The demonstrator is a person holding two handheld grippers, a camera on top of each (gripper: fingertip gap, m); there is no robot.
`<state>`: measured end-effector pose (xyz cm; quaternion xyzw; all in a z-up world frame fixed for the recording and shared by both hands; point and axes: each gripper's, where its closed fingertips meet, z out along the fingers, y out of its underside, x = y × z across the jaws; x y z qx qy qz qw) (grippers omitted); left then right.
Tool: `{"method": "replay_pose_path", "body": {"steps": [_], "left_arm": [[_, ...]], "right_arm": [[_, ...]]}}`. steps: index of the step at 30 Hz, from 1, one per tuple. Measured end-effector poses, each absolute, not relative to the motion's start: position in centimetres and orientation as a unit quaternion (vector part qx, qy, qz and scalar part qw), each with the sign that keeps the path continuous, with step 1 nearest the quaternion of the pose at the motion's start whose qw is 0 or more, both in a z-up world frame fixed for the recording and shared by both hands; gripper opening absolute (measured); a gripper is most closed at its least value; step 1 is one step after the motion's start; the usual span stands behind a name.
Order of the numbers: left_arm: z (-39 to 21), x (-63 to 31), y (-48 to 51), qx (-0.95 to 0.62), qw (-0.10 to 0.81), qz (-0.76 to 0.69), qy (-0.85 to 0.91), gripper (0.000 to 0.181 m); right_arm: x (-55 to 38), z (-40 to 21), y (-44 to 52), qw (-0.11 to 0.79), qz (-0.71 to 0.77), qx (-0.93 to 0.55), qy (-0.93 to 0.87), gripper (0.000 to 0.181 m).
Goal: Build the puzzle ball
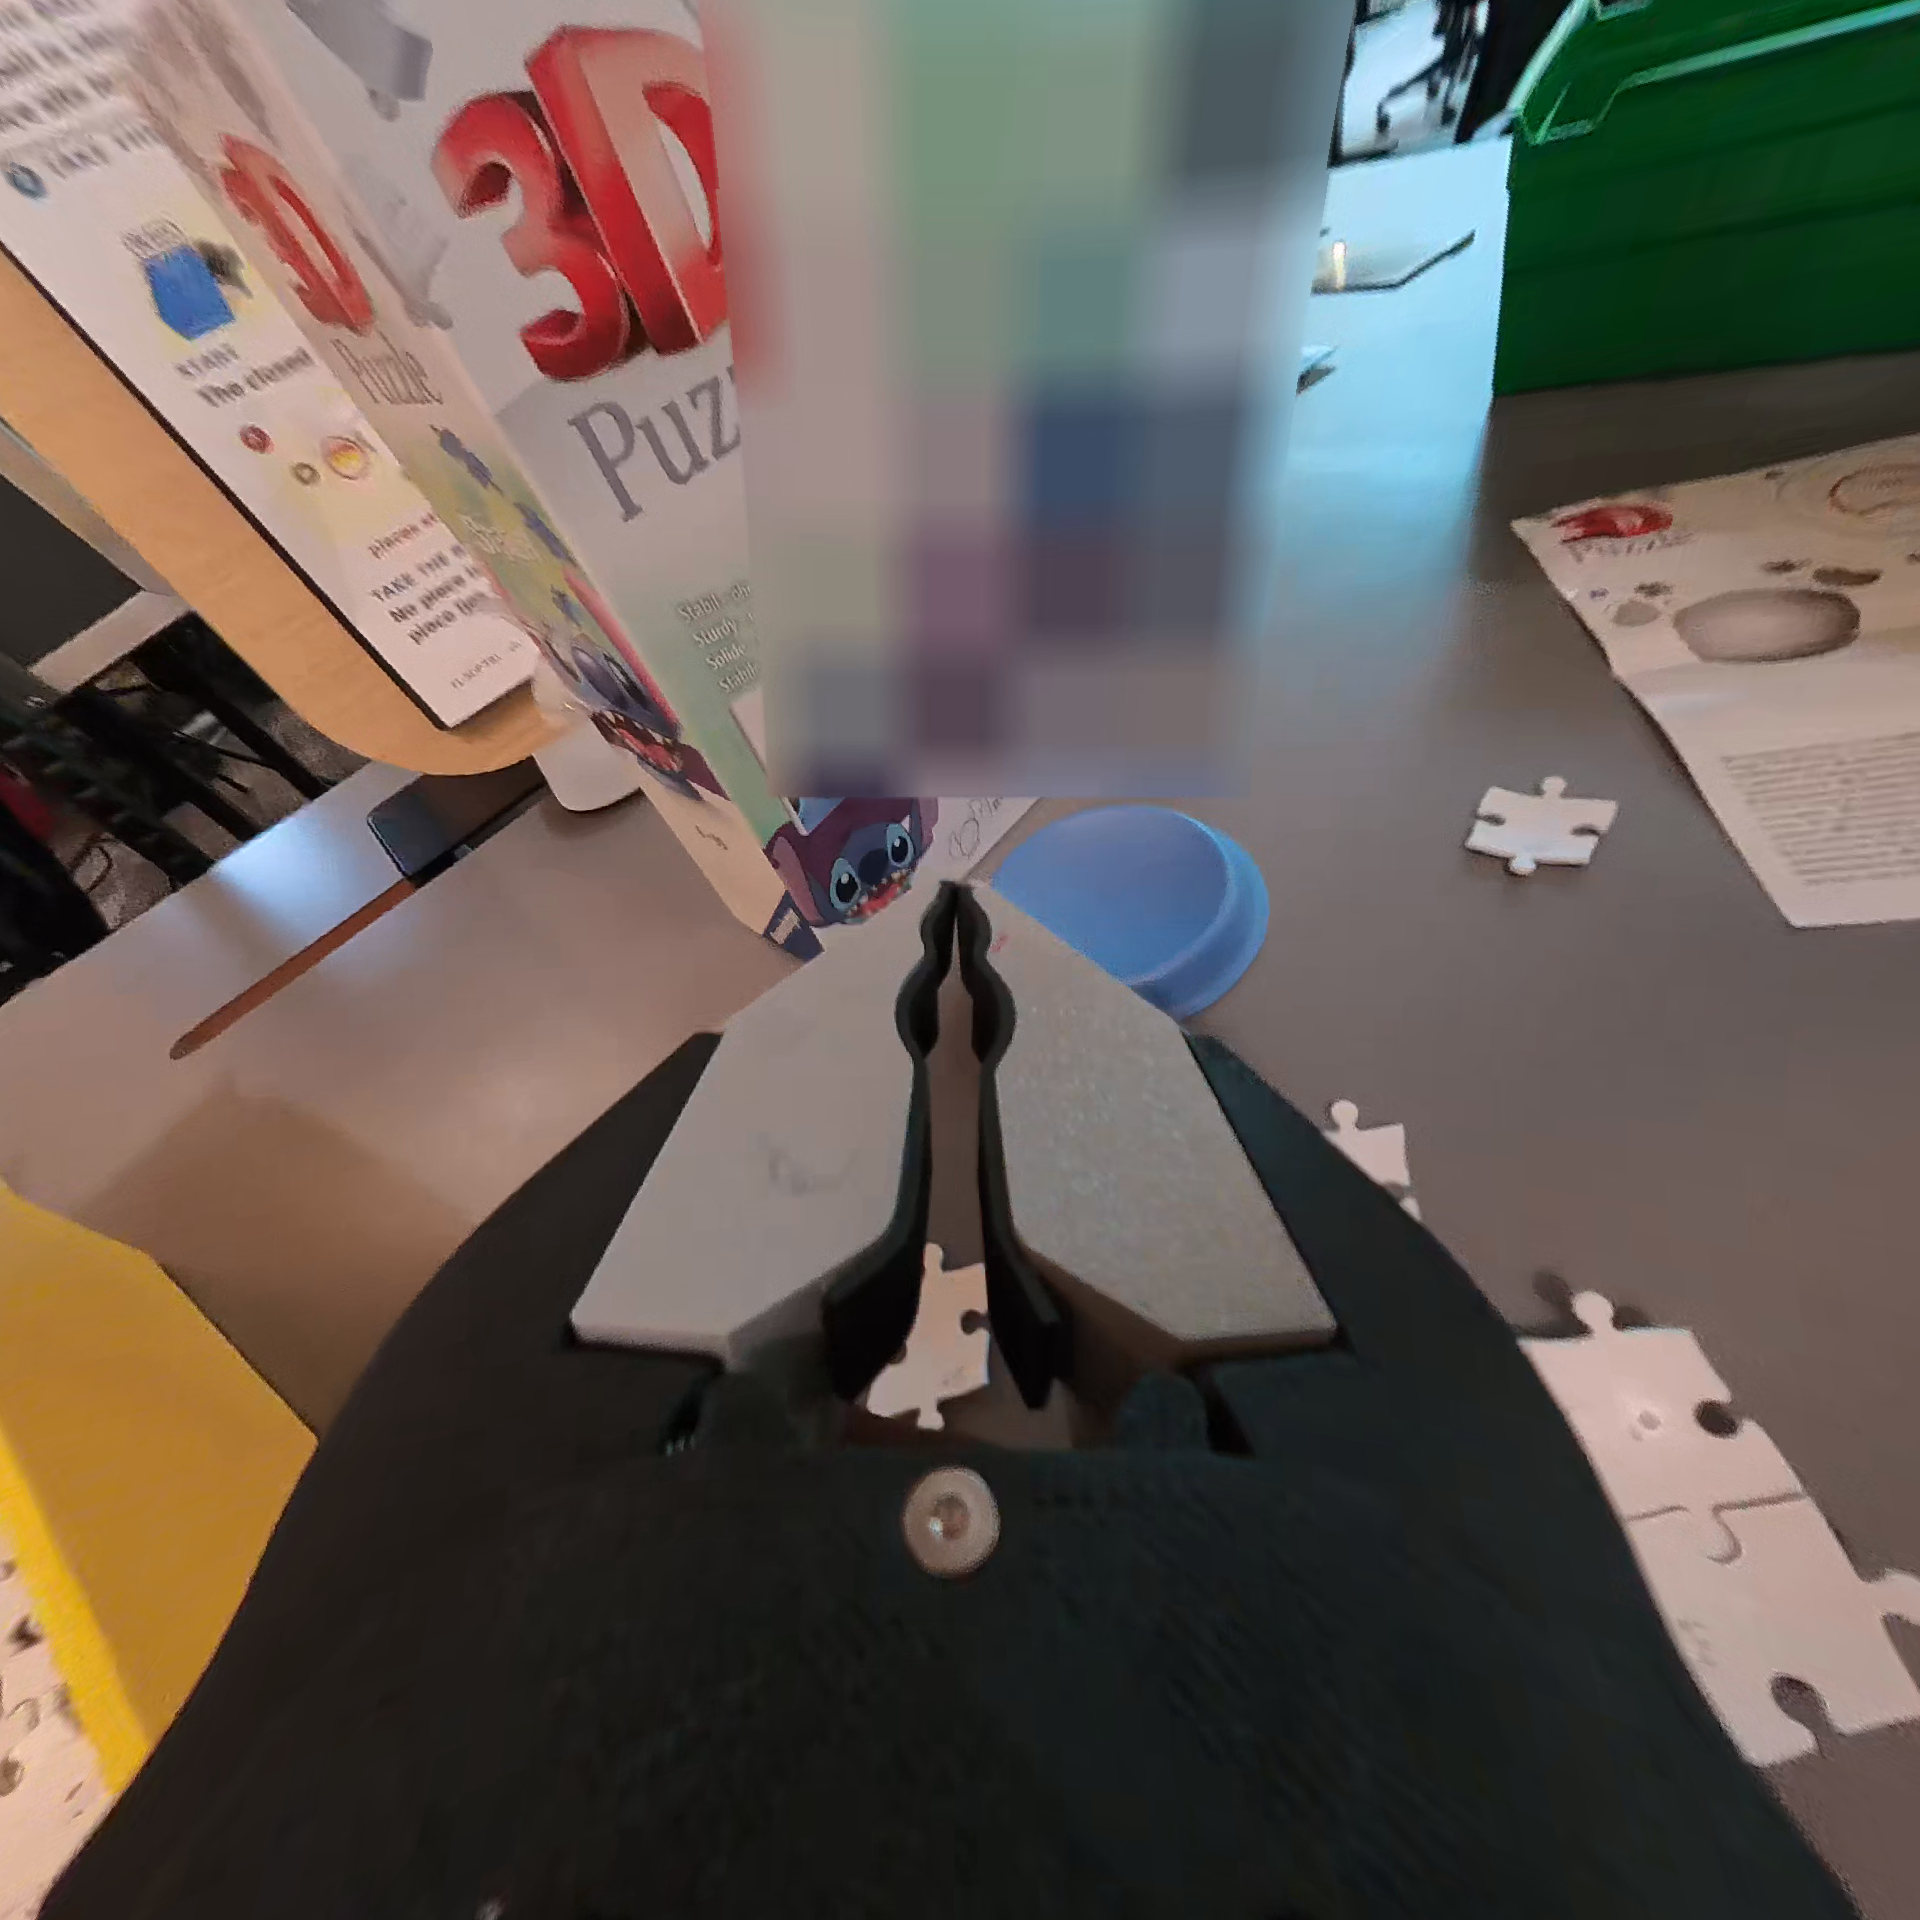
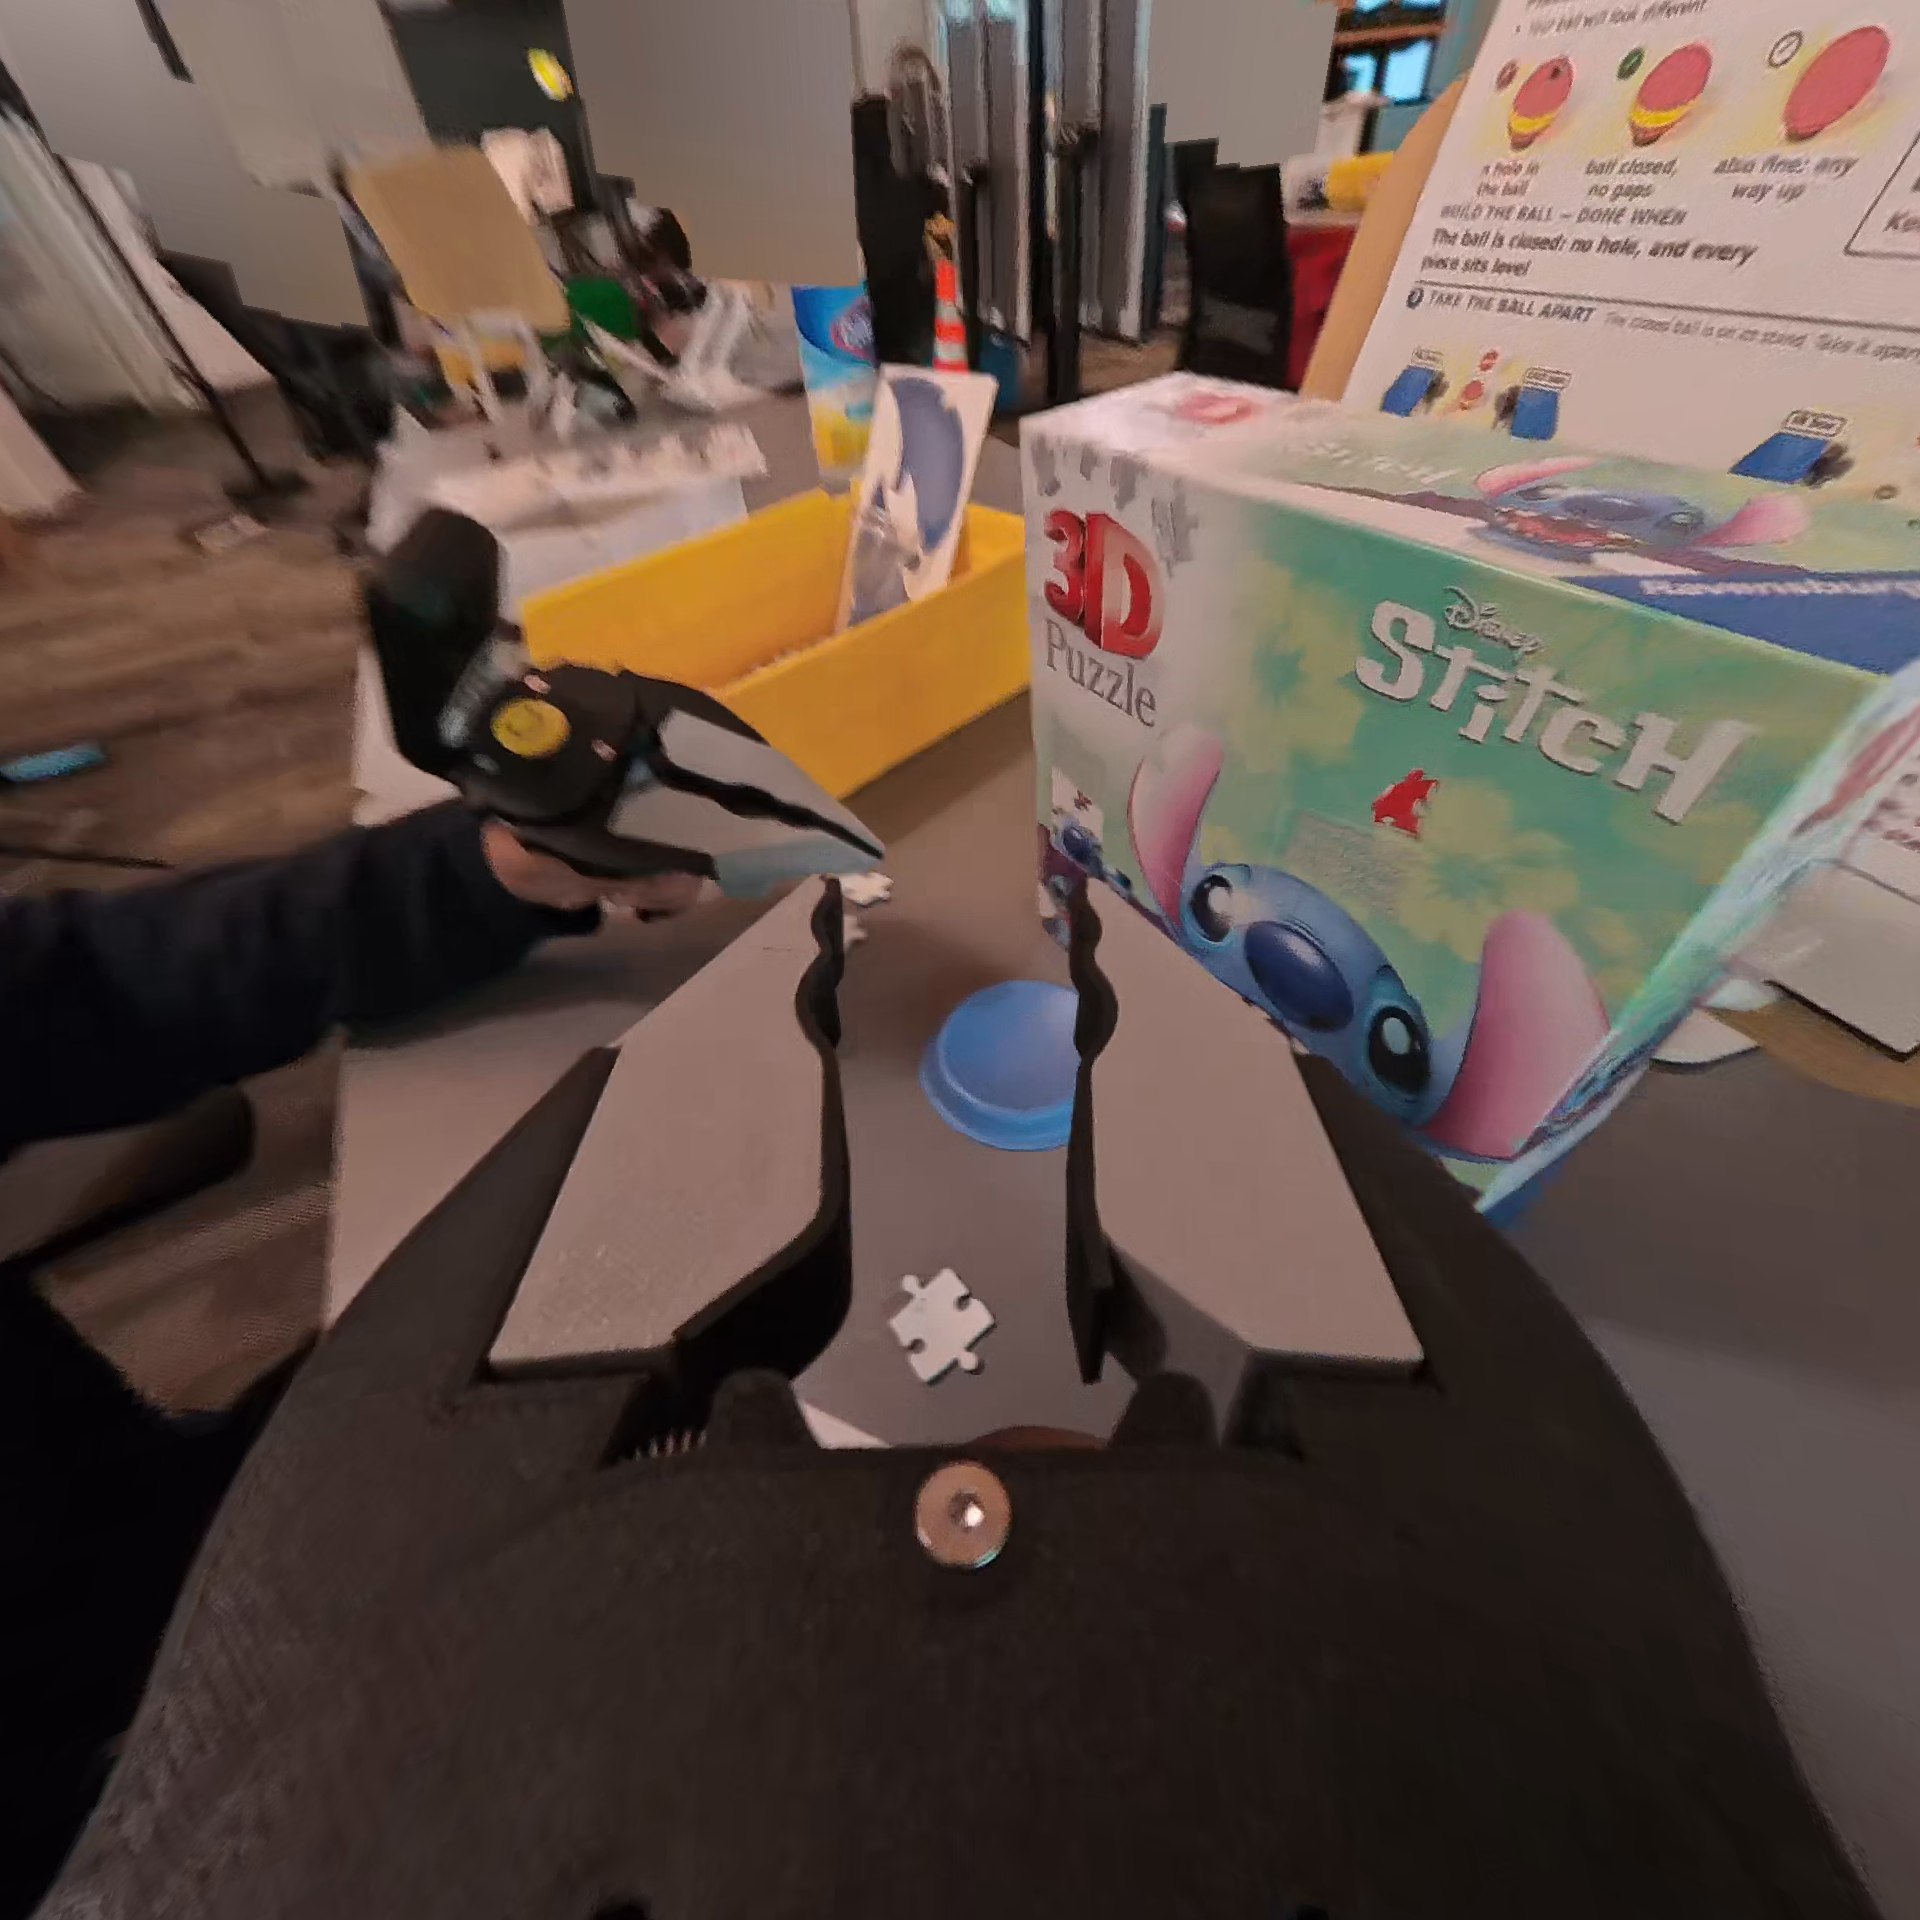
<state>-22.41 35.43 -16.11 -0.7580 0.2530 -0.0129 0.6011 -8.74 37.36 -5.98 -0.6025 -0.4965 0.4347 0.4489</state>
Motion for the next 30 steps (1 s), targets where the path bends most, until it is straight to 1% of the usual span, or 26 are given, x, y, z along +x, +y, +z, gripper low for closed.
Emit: {"method": "replay_pose_path", "body": {"steps": [3, 6, 24, 30], "left_arm": [[-17.7, -21.5, 35.3, -0.775, 0.573, -0.040, 0.264, 0.000], [-18.4, -20.3, 34.8, -0.785, 0.551, -0.083, 0.270, 0.000], [-18.4, -22.2, 35.2, -0.781, 0.561, 0.007, 0.275, 0.000], [-18.3, -22.6, 35.3, -0.785, 0.559, 0.009, 0.268, 0.000]], "right_arm": [[-7.7, -5.9, 37.4, 0.412, 0.490, -0.600, -0.480, 0.043], [-7.9, -8.3, 38.0, 0.387, 0.475, -0.624, -0.486, 0.044], [-11.1, -13.9, 37.2, 0.313, 0.471, -0.660, -0.495, 0.038], [-11.5, -14.9, 37.1, 0.306, 0.465, -0.665, -0.498, 0.037]]}}
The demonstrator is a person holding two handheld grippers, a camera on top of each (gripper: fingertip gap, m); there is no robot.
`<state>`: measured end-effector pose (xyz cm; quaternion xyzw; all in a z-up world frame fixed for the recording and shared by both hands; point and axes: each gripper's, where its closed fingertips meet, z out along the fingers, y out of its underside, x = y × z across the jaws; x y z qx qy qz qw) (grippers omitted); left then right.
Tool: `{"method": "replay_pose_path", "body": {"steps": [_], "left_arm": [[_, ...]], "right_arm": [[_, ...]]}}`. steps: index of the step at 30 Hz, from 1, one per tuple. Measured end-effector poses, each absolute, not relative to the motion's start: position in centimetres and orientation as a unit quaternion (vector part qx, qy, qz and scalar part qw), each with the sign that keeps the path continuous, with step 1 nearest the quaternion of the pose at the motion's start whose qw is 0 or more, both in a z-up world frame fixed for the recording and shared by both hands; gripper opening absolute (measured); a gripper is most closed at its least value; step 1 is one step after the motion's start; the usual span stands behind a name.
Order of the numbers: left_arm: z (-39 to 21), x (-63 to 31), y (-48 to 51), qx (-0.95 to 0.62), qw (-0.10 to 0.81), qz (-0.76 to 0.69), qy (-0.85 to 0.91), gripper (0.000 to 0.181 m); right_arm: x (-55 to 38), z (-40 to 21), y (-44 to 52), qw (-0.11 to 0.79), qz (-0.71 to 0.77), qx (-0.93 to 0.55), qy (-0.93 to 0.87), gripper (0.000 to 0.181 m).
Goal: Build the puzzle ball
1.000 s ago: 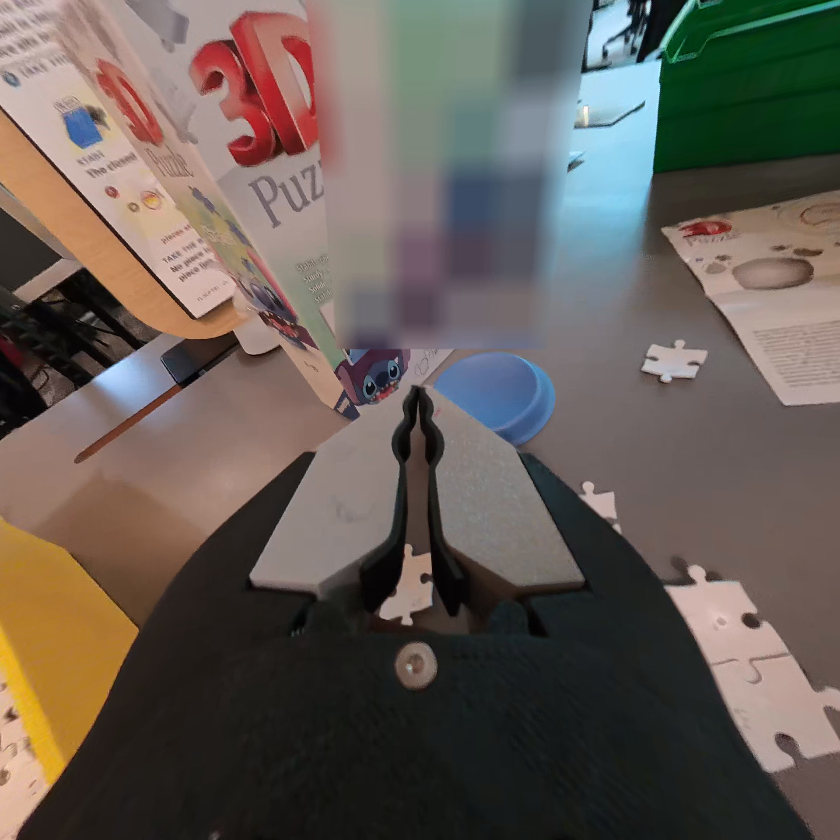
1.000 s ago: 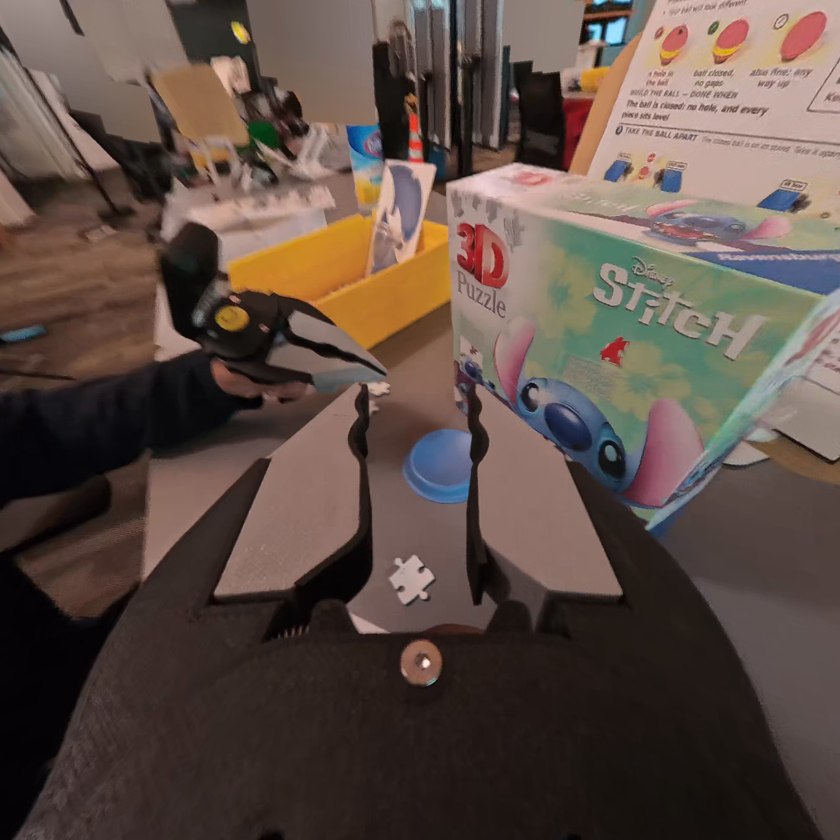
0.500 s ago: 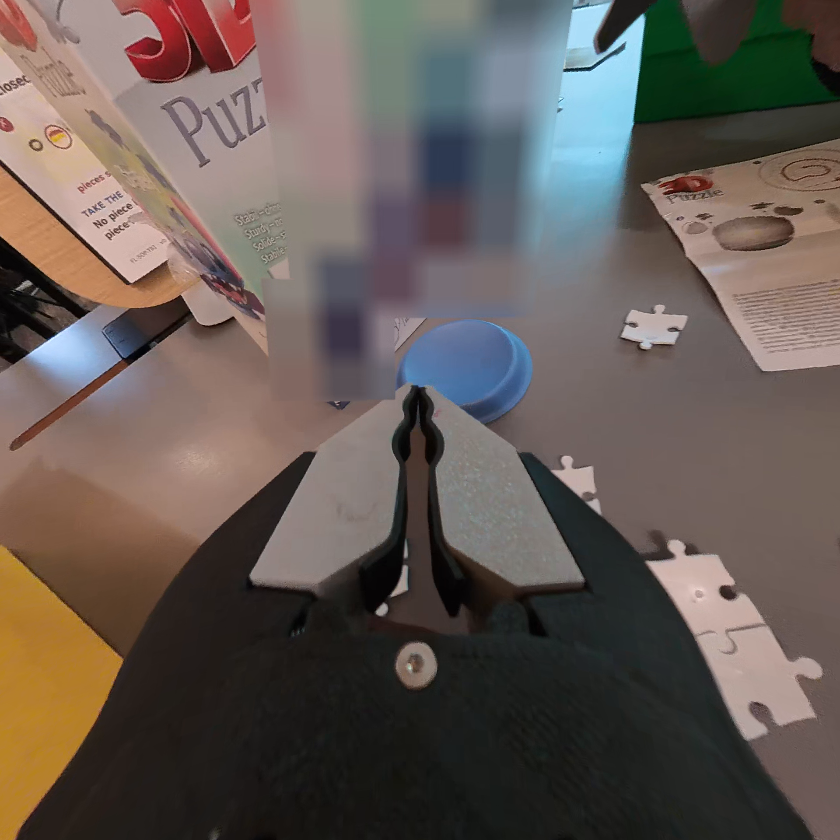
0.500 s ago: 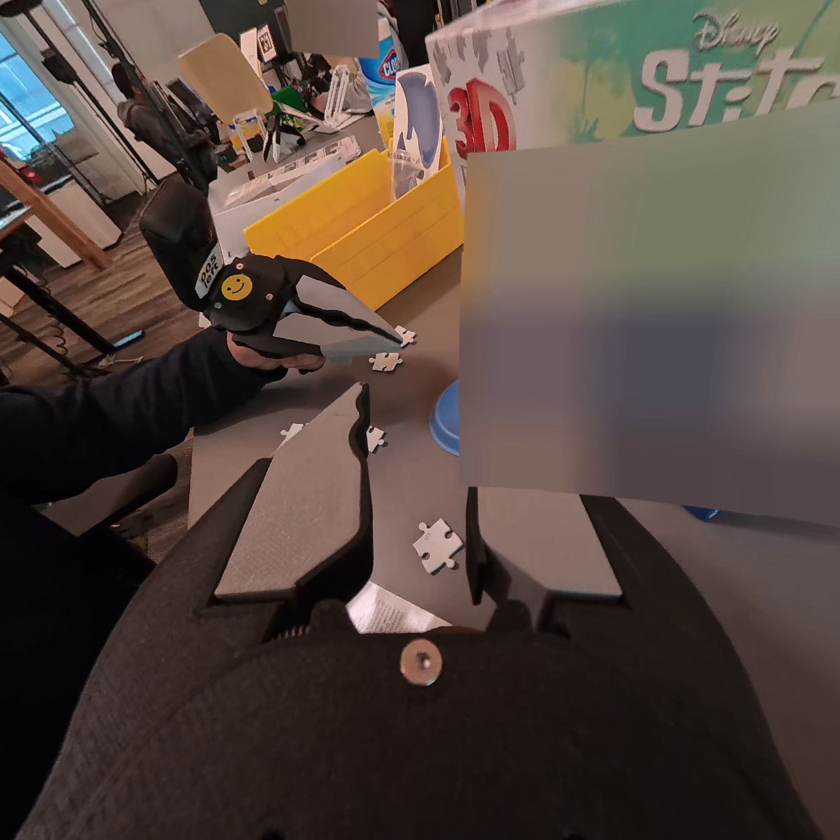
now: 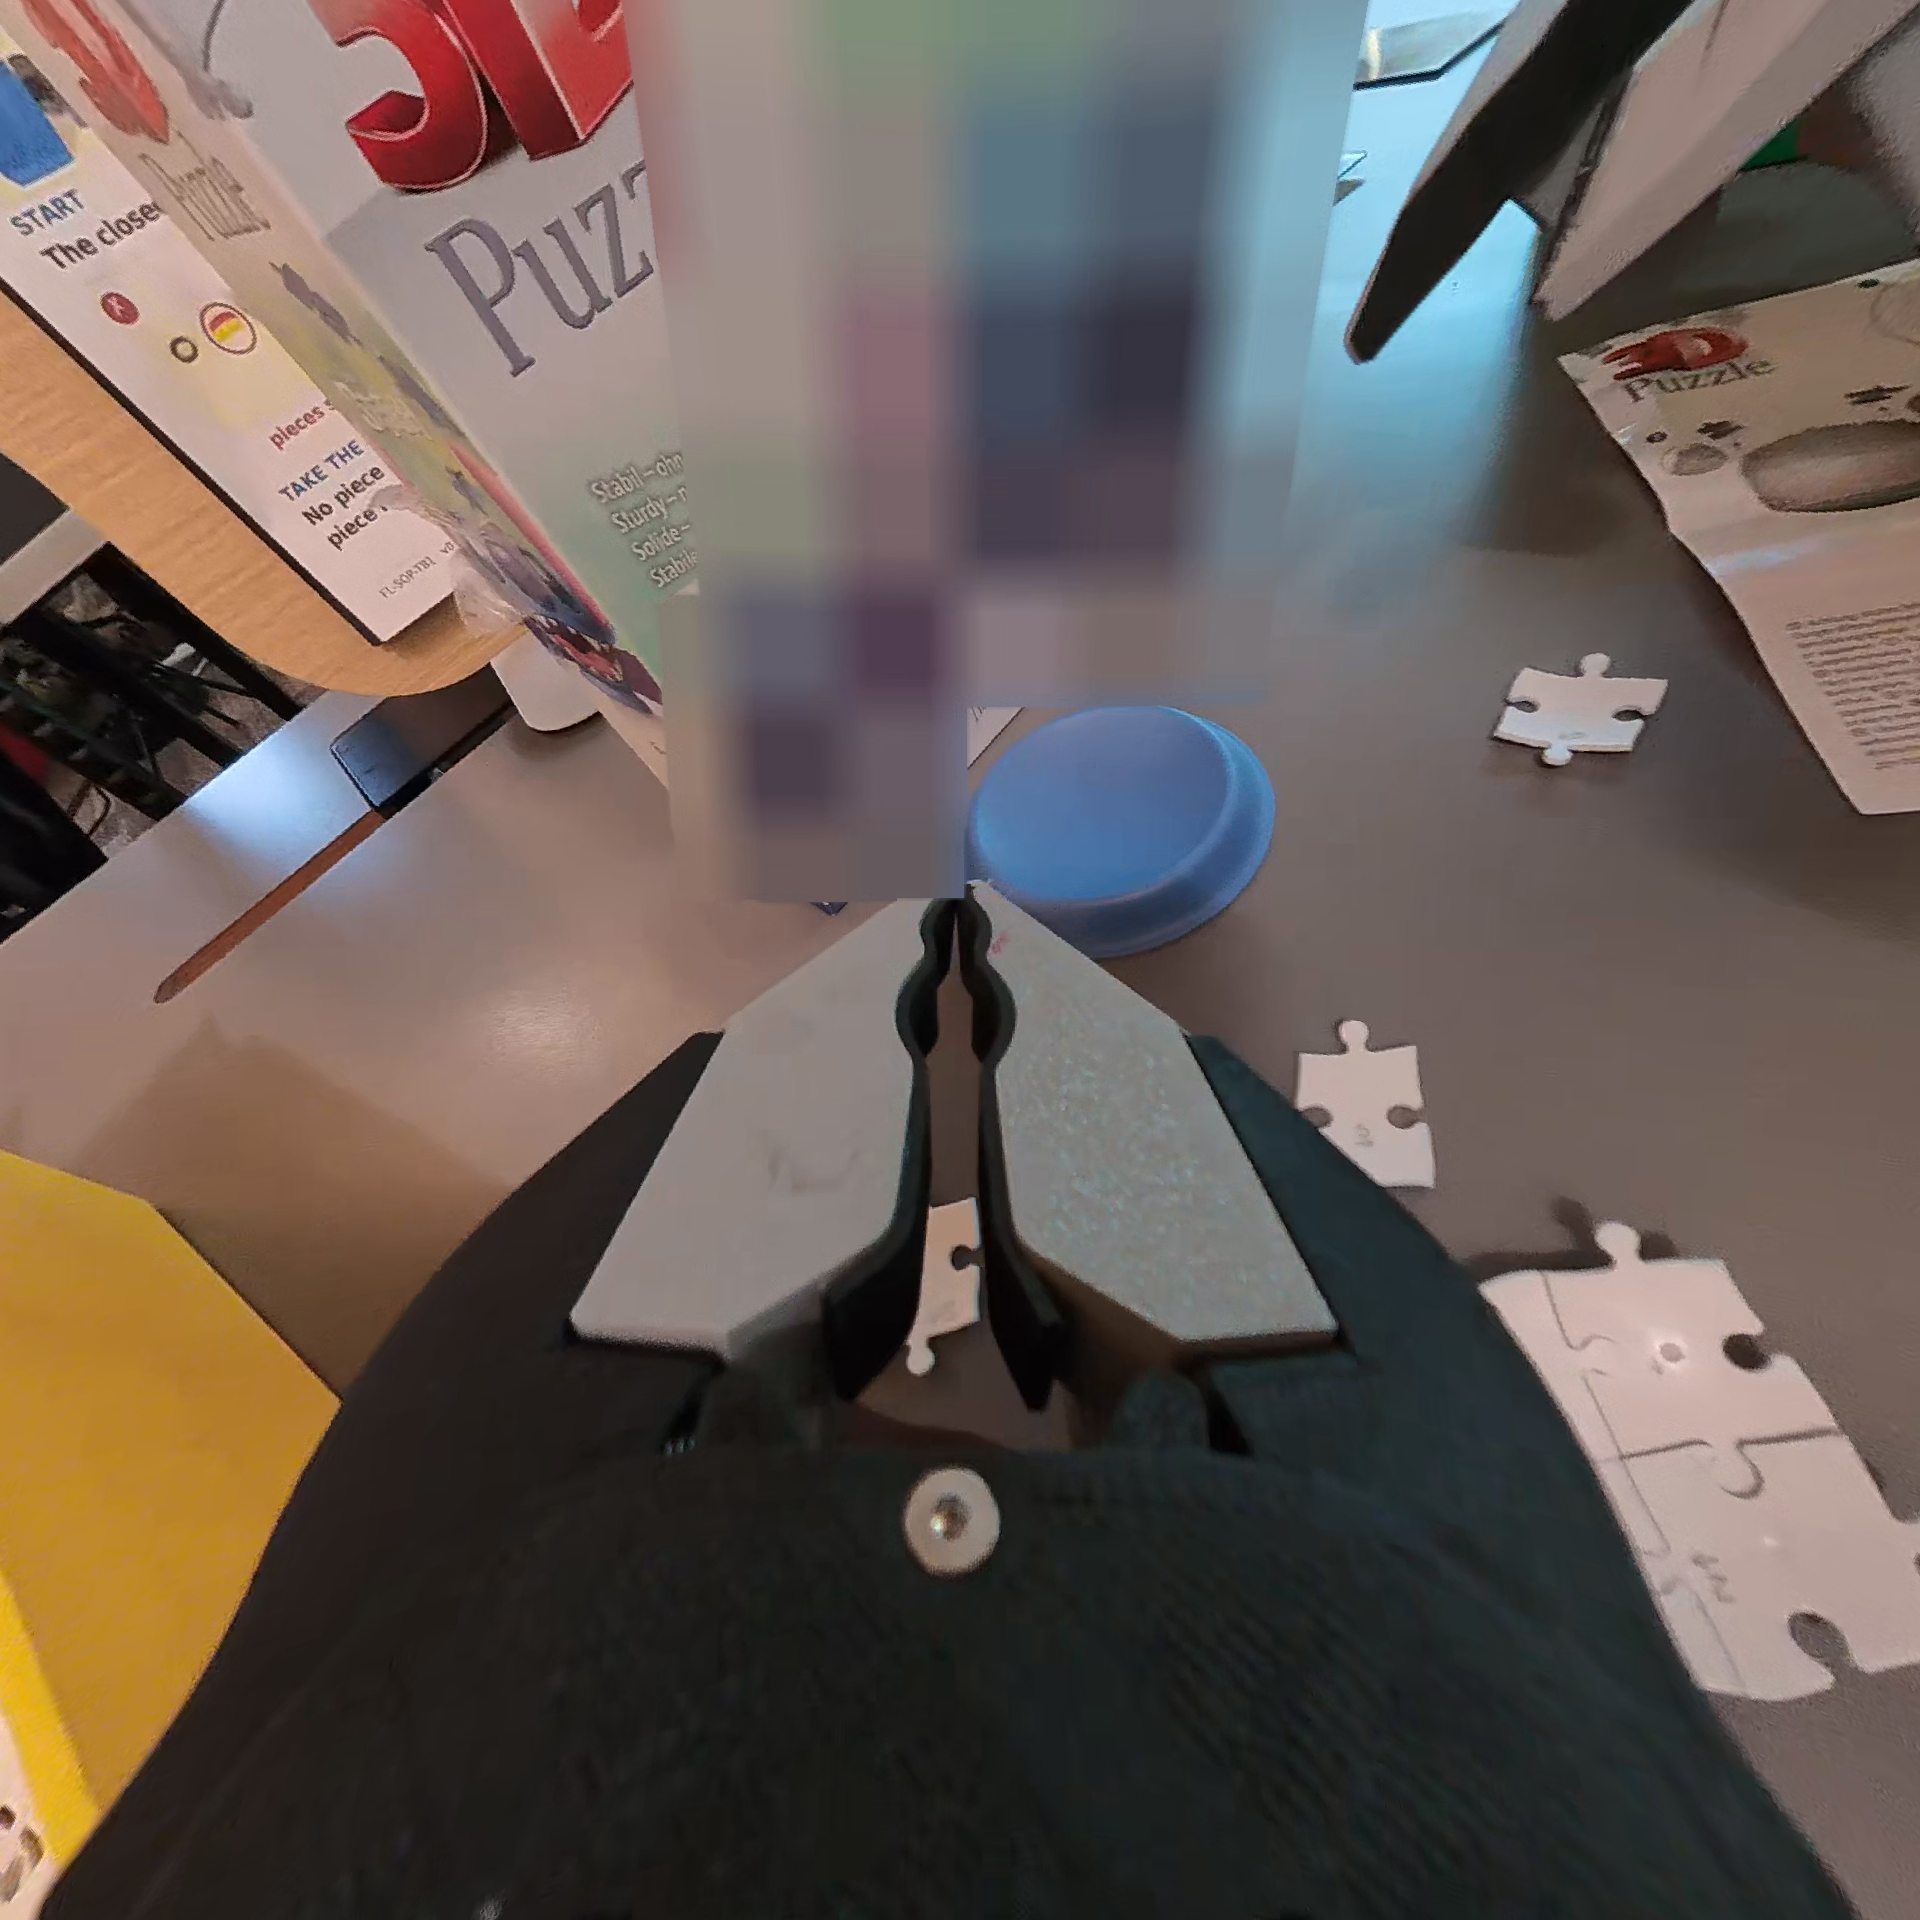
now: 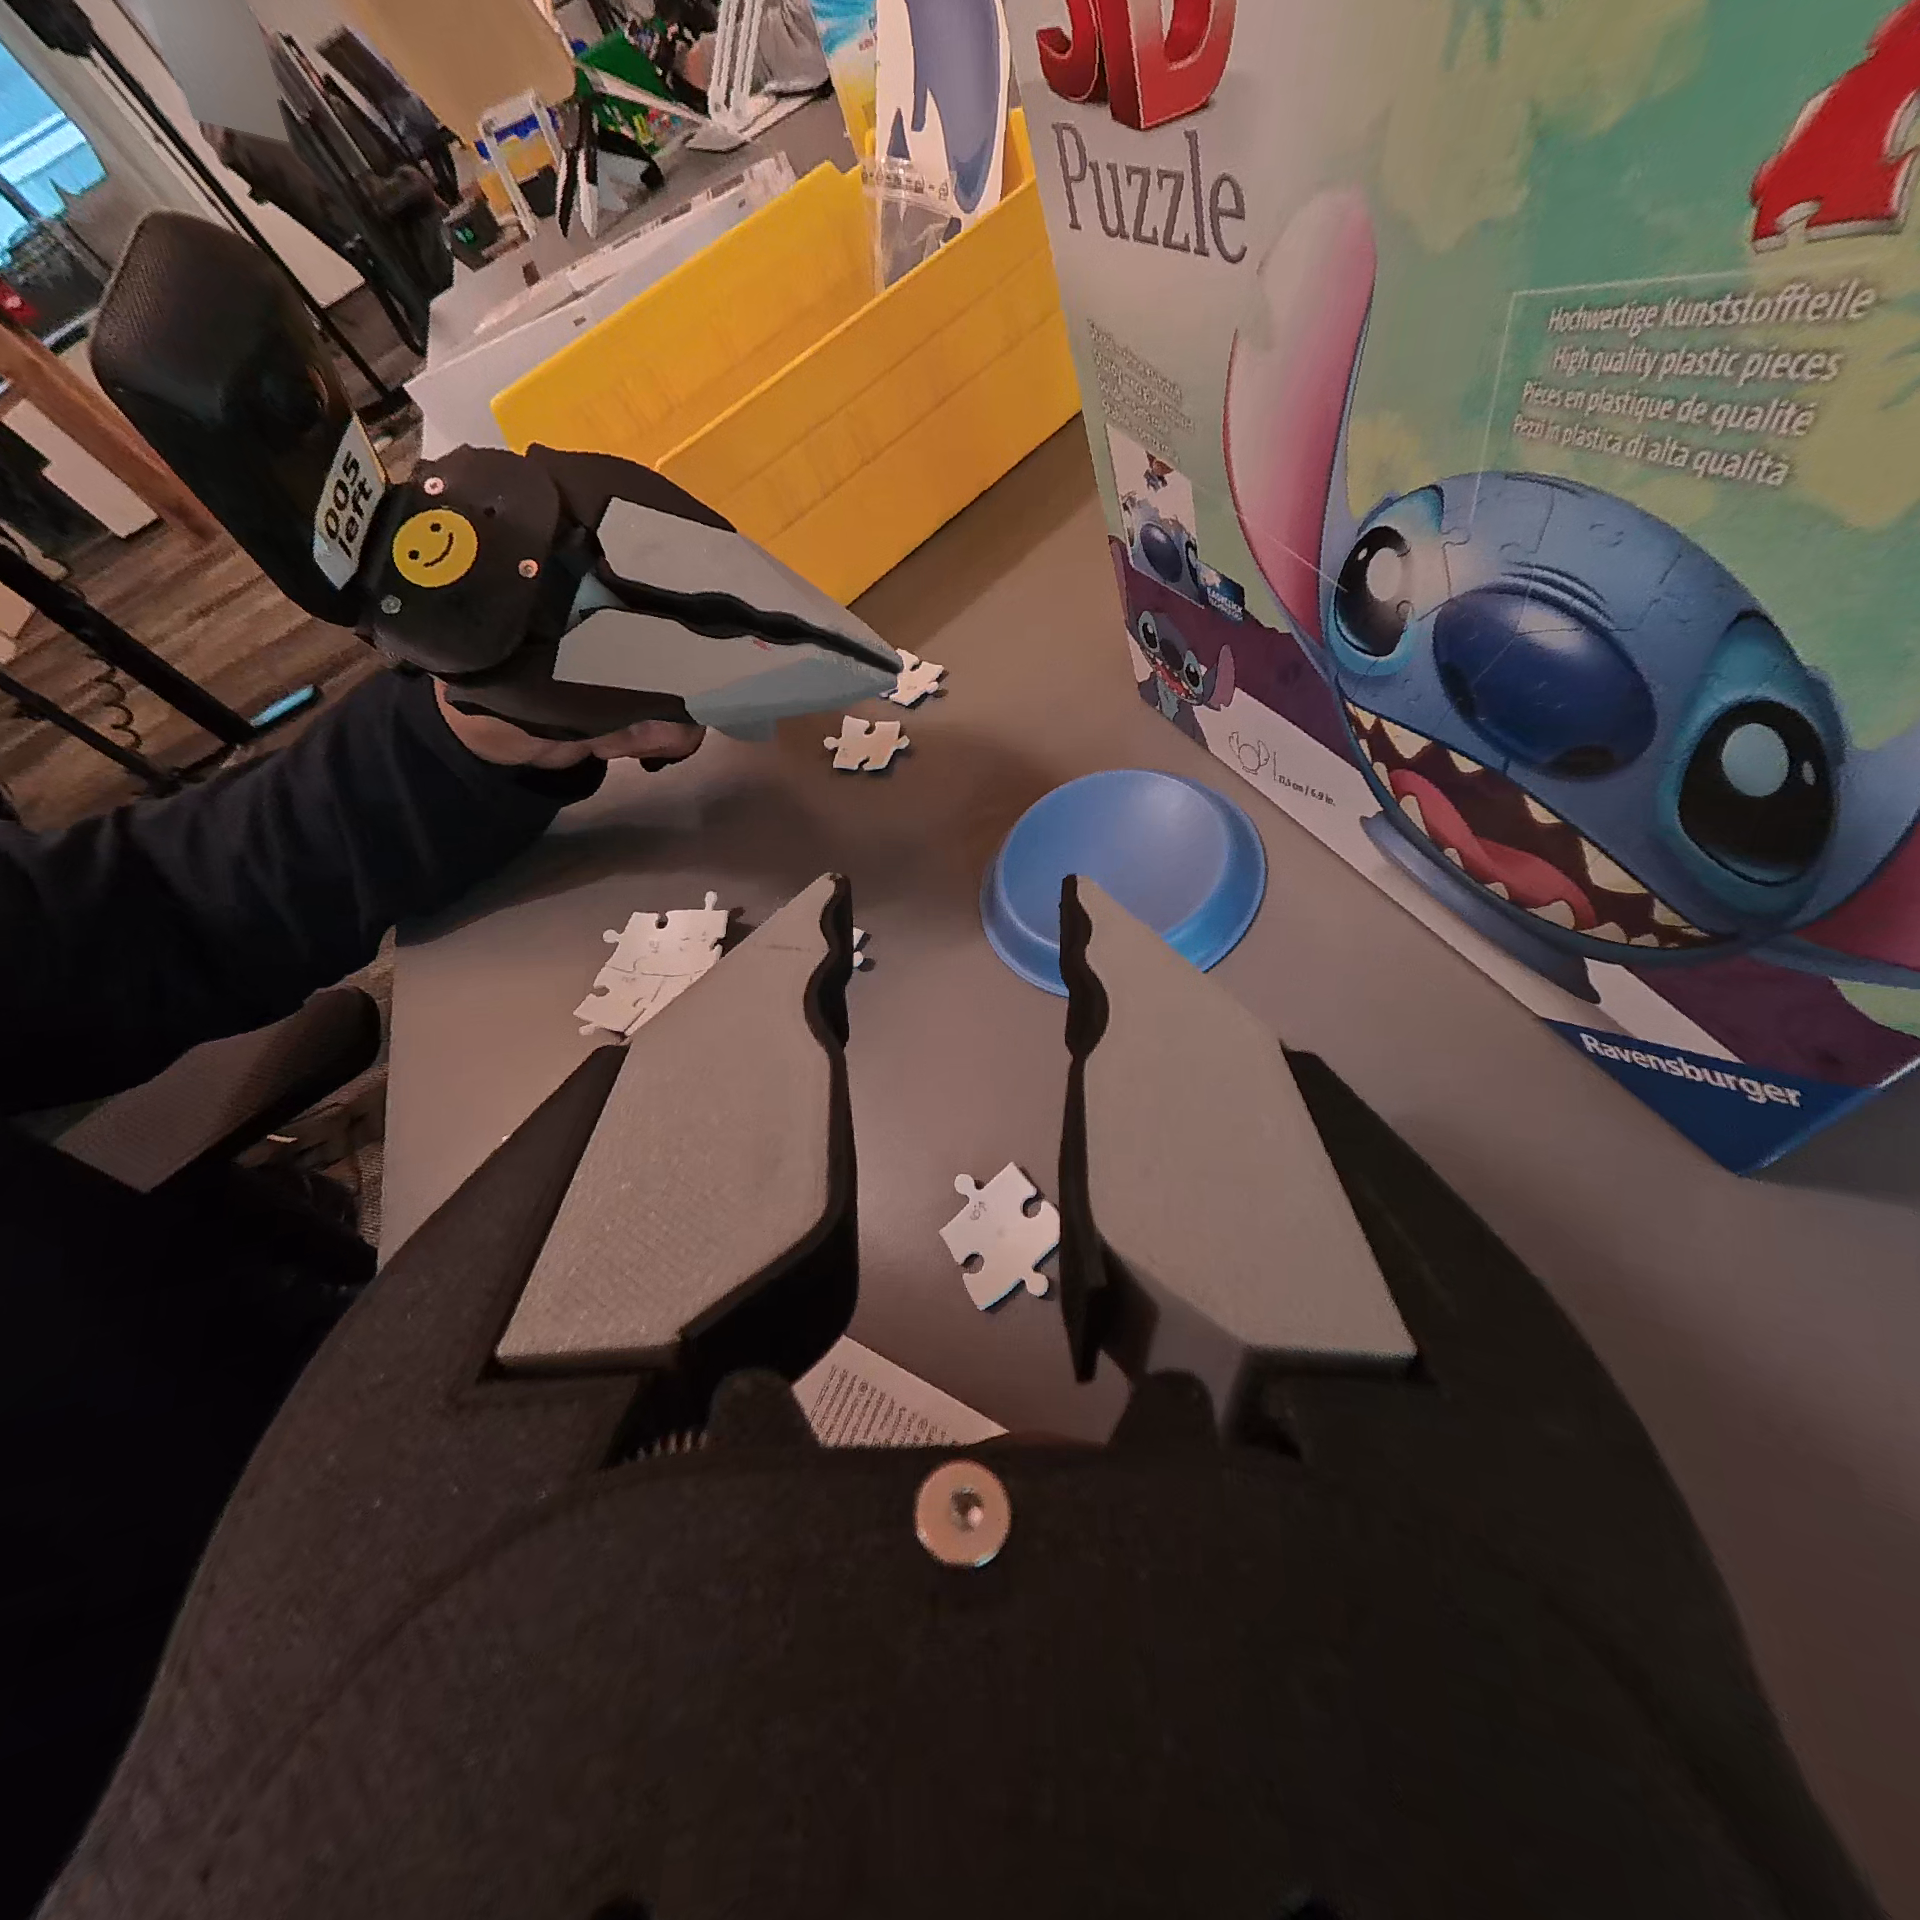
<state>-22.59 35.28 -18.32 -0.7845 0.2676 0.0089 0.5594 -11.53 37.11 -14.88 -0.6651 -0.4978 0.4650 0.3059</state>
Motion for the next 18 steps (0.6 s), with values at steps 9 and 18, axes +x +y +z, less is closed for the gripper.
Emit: {"method": "replay_pose_path", "body": {"steps": [9, 18], "left_arm": [[-18.7, -23.1, 35.5, -0.791, 0.553, 0.014, 0.262, 0.000], [-19.4, -23.2, 35.6, -0.797, 0.542, 0.018, 0.265, 0.000]], "right_arm": [[-11.7, -15.3, 37.1, 0.301, 0.464, -0.669, -0.497, 0.034], [-12.1, -16.3, 36.4, 0.285, 0.452, -0.672, -0.513, 0.035]]}}
